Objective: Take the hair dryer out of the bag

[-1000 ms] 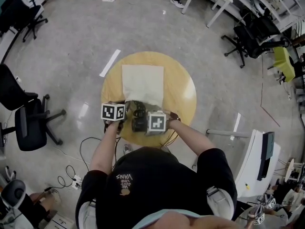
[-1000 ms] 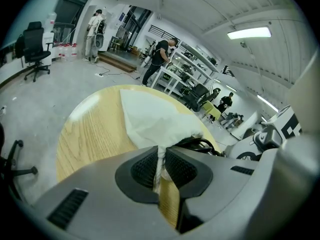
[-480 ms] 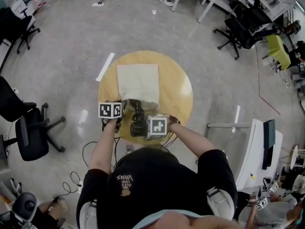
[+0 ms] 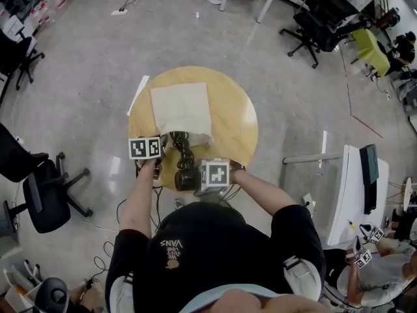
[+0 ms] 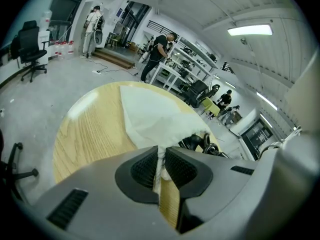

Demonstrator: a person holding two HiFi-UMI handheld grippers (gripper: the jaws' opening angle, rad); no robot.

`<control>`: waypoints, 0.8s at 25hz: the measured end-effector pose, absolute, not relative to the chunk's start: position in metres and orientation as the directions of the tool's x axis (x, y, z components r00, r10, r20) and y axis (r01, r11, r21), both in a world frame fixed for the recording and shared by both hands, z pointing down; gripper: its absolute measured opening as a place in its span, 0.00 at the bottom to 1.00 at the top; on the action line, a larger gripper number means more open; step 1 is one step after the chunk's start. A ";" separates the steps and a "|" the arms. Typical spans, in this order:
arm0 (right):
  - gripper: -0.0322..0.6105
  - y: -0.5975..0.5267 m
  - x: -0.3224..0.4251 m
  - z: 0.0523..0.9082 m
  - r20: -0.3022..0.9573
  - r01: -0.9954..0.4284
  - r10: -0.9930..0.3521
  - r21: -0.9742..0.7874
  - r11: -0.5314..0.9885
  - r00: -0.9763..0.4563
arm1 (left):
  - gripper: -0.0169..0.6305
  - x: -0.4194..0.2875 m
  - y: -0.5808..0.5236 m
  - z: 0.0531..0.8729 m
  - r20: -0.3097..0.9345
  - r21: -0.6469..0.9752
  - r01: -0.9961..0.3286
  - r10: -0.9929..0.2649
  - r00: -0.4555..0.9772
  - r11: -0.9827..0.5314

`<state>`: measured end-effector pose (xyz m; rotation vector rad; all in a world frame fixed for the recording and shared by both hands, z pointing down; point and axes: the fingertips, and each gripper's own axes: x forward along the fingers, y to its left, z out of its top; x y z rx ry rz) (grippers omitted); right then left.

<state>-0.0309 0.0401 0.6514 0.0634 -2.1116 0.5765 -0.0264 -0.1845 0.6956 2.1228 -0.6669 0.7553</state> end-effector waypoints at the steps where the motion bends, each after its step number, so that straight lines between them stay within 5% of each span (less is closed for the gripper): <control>1: 0.59 0.044 -0.032 0.652 0.792 -0.257 0.169 -0.379 0.889 -0.586 | 0.11 -0.026 -0.184 0.696 0.697 0.488 -0.665 -0.207 0.687 -0.565; 20: 0.60 0.071 -0.051 0.618 0.735 -0.346 0.030 -0.355 0.869 -0.678 | 0.11 -0.027 -0.175 0.696 0.696 0.479 -0.653 -0.200 0.690 -0.587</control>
